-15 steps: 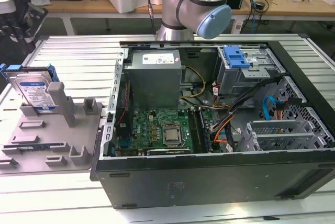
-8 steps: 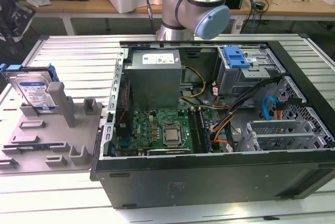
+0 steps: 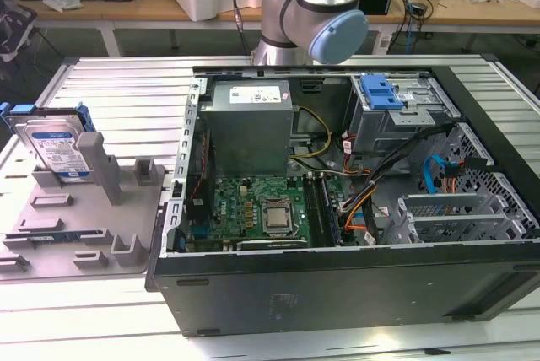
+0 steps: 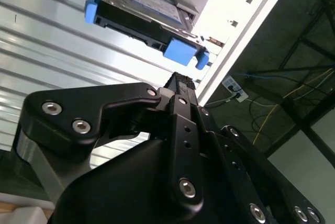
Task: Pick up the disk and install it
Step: 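Reach for the disk, then pick up the disk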
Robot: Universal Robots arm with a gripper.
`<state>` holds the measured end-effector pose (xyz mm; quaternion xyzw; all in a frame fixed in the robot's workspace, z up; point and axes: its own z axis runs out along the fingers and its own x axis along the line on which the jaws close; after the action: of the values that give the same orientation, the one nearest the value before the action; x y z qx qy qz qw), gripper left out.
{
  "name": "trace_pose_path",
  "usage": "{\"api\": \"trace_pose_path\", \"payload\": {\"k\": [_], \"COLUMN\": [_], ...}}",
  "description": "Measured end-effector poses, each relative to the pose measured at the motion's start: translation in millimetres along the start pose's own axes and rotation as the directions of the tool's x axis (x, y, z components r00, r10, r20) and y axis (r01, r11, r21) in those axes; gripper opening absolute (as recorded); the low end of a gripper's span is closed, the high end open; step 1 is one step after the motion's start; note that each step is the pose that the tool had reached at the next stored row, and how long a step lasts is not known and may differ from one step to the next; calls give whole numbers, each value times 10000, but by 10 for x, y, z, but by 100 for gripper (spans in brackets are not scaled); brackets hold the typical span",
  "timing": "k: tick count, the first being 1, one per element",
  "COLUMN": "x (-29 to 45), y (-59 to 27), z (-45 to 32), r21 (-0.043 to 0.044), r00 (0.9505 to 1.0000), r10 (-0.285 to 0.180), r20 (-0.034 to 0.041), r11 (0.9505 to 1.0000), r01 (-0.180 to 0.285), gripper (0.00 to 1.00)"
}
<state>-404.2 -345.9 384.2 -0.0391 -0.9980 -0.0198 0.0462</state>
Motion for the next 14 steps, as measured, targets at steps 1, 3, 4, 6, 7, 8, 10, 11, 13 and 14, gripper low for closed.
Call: {"api": "trace_pose_path", "payload": {"k": [1,3,4,6,7,8,10,11,13,14], "x": [5,6,8,16,17,18,24,27,30,33], "y": [2,2,2,2,2,2,1,1,1,1], "z": [3,2,2,3,3,3,4,4,4,5], "r21": [-1,0,0,0,0,0,0,0,0,0], "r00": [10000,10000,10000,10000,10000,10000,10000,10000,10000,10000], "r10": [0,-3,-2,-1,-1,-1,-1,-1,-1,-1], "r20": [4,2,1,2,1,1,1,2,1,1], "r11": [10000,10000,10000,10000,10000,10000,10000,10000,10000,10000], "r01": [0,3,2,1,1,1,1,1,1,1], "gripper": [11,11,11,11,11,11,11,11,11,11]}}
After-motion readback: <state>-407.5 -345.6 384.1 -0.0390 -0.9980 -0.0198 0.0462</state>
